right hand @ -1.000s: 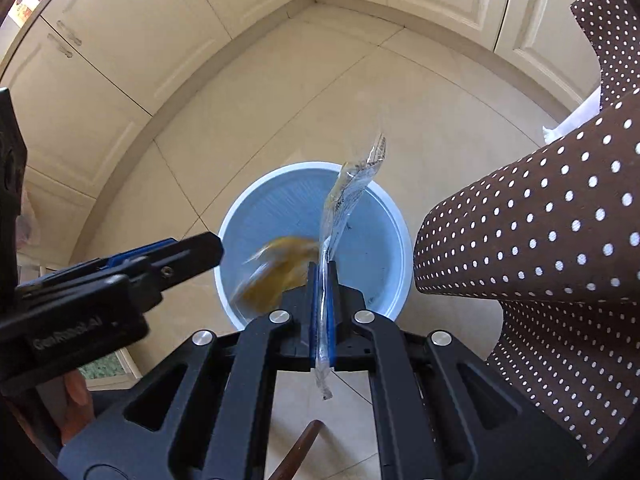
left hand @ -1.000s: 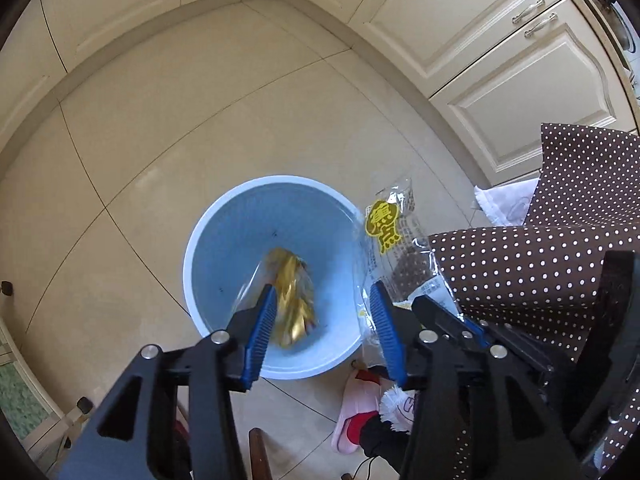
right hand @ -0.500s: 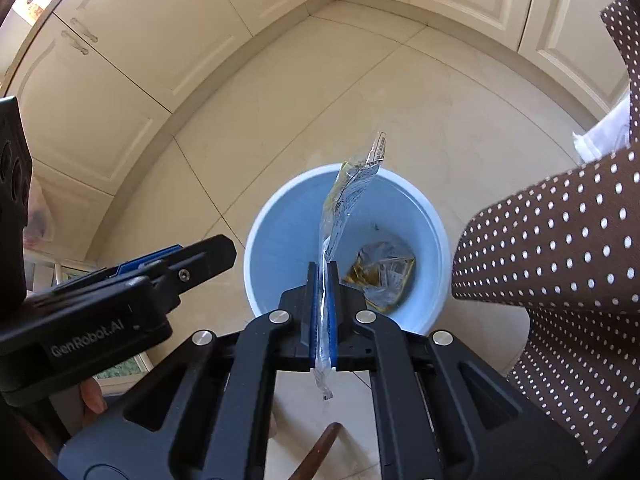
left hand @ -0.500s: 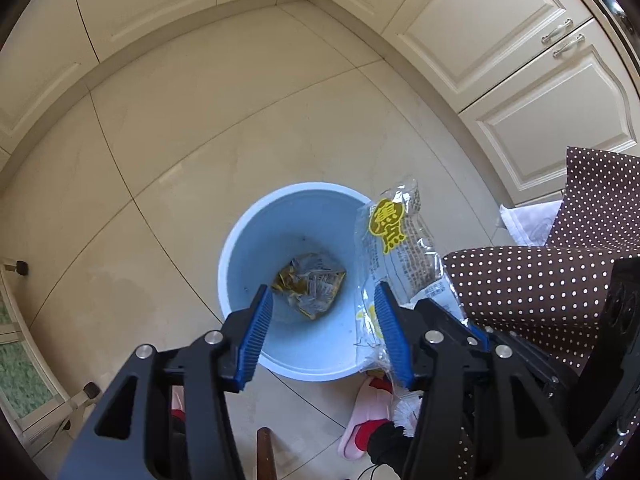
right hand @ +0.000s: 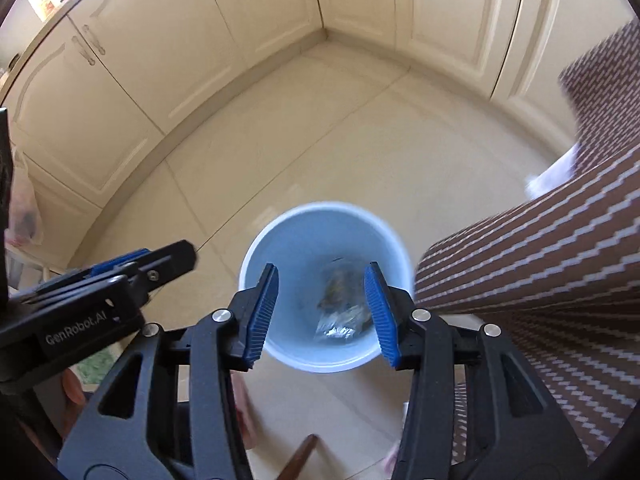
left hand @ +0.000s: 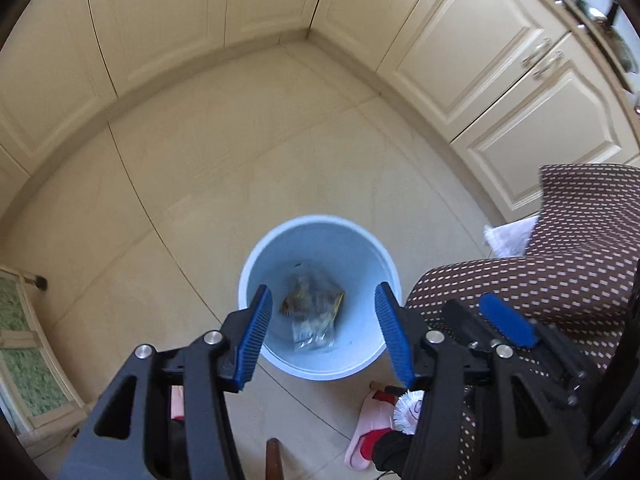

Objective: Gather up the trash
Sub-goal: 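Open the right tool to drop the clear bag into the bin, then grasp the yellow wrapper with the left tool while the right tool grasps the orange can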

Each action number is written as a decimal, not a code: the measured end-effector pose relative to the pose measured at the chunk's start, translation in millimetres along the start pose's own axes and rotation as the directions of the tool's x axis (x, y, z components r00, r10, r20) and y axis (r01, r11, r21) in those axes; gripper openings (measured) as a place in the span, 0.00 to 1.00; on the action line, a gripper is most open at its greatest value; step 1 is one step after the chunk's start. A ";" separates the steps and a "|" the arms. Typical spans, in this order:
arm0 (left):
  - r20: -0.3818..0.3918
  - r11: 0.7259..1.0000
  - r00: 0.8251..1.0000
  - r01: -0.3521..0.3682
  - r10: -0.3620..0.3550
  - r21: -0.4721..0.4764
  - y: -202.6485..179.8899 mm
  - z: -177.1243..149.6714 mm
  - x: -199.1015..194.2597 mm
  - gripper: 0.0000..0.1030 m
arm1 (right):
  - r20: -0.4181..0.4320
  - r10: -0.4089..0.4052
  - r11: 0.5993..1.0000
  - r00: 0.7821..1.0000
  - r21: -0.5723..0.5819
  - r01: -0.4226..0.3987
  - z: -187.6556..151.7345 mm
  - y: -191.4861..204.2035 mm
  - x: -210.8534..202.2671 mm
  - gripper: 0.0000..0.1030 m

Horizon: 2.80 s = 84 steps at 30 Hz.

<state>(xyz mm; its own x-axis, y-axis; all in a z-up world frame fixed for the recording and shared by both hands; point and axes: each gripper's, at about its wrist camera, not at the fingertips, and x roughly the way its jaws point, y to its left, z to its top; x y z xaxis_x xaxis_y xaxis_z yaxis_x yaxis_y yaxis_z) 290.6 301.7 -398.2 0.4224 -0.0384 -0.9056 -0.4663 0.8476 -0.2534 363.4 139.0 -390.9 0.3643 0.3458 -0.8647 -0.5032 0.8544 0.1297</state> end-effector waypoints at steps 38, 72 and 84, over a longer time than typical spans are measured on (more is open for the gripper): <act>0.013 0.692 0.902 0.323 -0.433 0.645 -410.6 -147.0 -207.0 0.66 | 0.396 -0.528 0.752 0.751 0.629 0.197 -201.6 -295.7 -414.7 0.55; 0.064 0.677 0.860 0.351 -0.506 0.647 -442.0 -139.8 -199.4 0.27 | 0.589 -0.239 0.488 0.772 0.760 -0.429 -191.8 -374.0 -383.0 0.39; 0.170 0.721 0.816 0.365 -0.552 0.589 -389.1 -122.3 -245.5 0.26 | 0.571 -0.407 0.661 0.713 0.723 -0.201 -193.1 -319.9 -421.0 0.09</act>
<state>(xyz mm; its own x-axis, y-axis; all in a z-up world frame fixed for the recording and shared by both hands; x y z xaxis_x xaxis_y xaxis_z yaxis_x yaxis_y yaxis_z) 273.3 -83.4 -118.9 0.7344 -0.4096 -0.5412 0.2761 0.9087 -0.3131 219.6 -354.8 -162.1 0.9118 0.1202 -0.3927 0.1607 0.7755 0.6106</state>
